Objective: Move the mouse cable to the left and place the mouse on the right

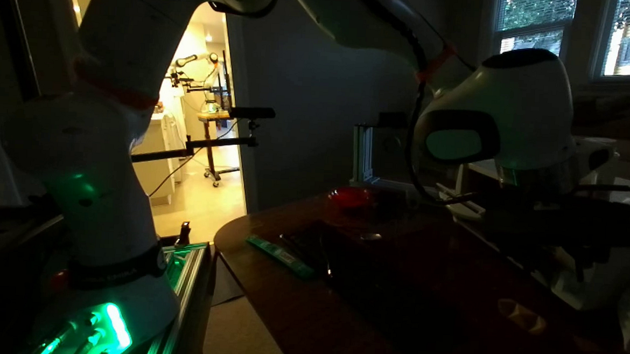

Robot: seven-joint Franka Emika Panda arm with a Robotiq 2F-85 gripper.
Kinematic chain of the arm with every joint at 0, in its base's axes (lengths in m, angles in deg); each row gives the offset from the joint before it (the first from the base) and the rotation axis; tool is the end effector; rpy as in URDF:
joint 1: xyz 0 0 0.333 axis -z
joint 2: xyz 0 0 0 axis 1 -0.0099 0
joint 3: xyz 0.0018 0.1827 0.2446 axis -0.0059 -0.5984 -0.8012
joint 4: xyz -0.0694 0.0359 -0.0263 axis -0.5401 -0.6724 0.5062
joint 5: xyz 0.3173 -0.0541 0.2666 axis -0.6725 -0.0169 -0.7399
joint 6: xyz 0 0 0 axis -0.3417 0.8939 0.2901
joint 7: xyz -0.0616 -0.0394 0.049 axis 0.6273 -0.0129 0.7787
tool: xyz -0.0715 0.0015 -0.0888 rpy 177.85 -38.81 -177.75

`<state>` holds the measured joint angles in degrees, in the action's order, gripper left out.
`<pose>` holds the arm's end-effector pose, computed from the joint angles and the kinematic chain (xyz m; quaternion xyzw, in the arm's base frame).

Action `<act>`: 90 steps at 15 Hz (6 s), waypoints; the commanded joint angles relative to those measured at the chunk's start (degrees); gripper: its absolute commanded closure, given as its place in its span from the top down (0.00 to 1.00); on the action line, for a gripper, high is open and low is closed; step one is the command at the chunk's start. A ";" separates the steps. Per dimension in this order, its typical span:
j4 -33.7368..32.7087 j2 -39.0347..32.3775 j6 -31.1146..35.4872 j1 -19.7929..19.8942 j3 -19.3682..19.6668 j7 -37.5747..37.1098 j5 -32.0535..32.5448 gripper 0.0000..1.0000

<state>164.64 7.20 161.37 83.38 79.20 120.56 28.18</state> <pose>0.6255 -0.1915 0.2222 0.9047 0.3708 0.1981 0.0686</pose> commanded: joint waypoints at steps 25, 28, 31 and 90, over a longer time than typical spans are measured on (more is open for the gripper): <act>5.10 11.02 -1.21 7.27 -11.85 11.40 -4.82 0.01; 6.97 13.67 -1.30 7.56 -12.79 13.08 -6.32 0.01; 9.16 16.62 -1.23 7.45 -13.24 14.70 -8.00 0.01; -43.19 -30.70 13.87 9.24 3.56 37.97 -91.40 0.01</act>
<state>121.68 -20.98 176.67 94.24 80.58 154.80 -59.46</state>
